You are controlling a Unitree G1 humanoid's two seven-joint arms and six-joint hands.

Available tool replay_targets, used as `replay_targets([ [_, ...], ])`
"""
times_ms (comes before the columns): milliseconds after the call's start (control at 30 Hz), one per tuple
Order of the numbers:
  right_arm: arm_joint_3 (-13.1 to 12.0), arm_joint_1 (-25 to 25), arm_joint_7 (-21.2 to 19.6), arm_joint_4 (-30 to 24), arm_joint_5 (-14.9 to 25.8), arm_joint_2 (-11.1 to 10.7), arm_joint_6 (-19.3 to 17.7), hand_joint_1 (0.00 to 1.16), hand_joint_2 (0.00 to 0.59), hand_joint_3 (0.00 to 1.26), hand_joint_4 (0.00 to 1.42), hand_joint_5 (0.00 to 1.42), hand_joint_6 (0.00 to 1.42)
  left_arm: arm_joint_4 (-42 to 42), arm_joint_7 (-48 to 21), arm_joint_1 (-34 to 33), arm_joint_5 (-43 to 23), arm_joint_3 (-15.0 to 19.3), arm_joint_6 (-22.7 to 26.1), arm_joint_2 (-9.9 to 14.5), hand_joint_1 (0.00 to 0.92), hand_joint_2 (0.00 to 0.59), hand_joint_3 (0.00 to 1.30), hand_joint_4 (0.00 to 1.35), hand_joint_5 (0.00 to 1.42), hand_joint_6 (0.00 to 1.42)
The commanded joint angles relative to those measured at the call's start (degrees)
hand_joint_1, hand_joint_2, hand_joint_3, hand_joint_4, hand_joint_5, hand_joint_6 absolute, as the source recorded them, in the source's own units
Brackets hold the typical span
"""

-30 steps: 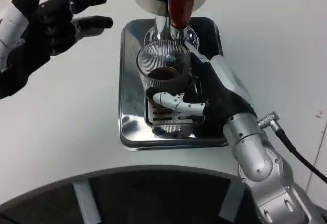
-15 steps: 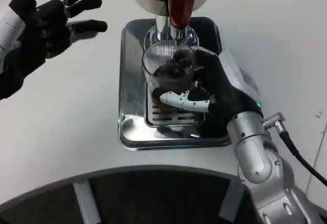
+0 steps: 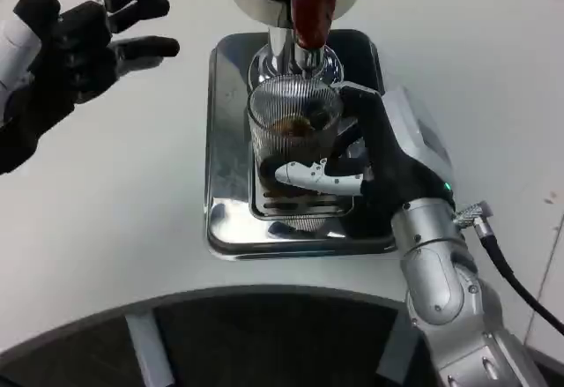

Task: Grasp the cup under the faucet to collect the drink, then remove the cup.

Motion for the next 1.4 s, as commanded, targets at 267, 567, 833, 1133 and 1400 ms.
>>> replay_targets([
  [267,0.4,5.9,-5.9,-2.3,-2.6,0.4,-2.7,0.97,0.256,0.96,1.25,1.27,1.41,-2.1,1.4,5.1,1.1,-0.8,-1.6,-0.1,0.000,0.116,0.11,0.05,0.18,0.09],
  [567,0.2,9.3,-6.3,-5.6,-2.4,-0.3,-5.1,0.97,0.237,0.97,1.27,1.29,1.42,-4.8,2.2,9.1,2.0,-2.4,-3.3,-0.8,0.000,0.117,0.11,0.04,0.15,0.07],
  [833,-0.3,11.0,-6.1,-8.5,-1.7,-0.2,-5.5,0.98,0.237,0.97,1.27,1.28,1.42,-6.3,2.6,11.4,4.2,-3.9,-7.1,-1.0,0.000,0.111,0.11,0.01,0.10,0.03],
  [1133,0.0,14.4,-5.4,-14.1,-2.3,-0.5,-6.0,0.97,0.235,0.97,1.27,1.28,1.42,-9.0,4.0,14.5,8.0,-6.4,-12.5,-1.5,0.000,0.098,0.07,0.00,0.01,0.00],
  [1400,0.1,19.1,-4.3,-20.1,-3.1,-1.6,-6.0,0.96,0.235,0.97,1.27,1.28,1.42,-10.9,7.4,17.6,12.0,-8.4,-16.8,-2.6,0.000,0.093,0.01,0.00,0.00,0.00],
])
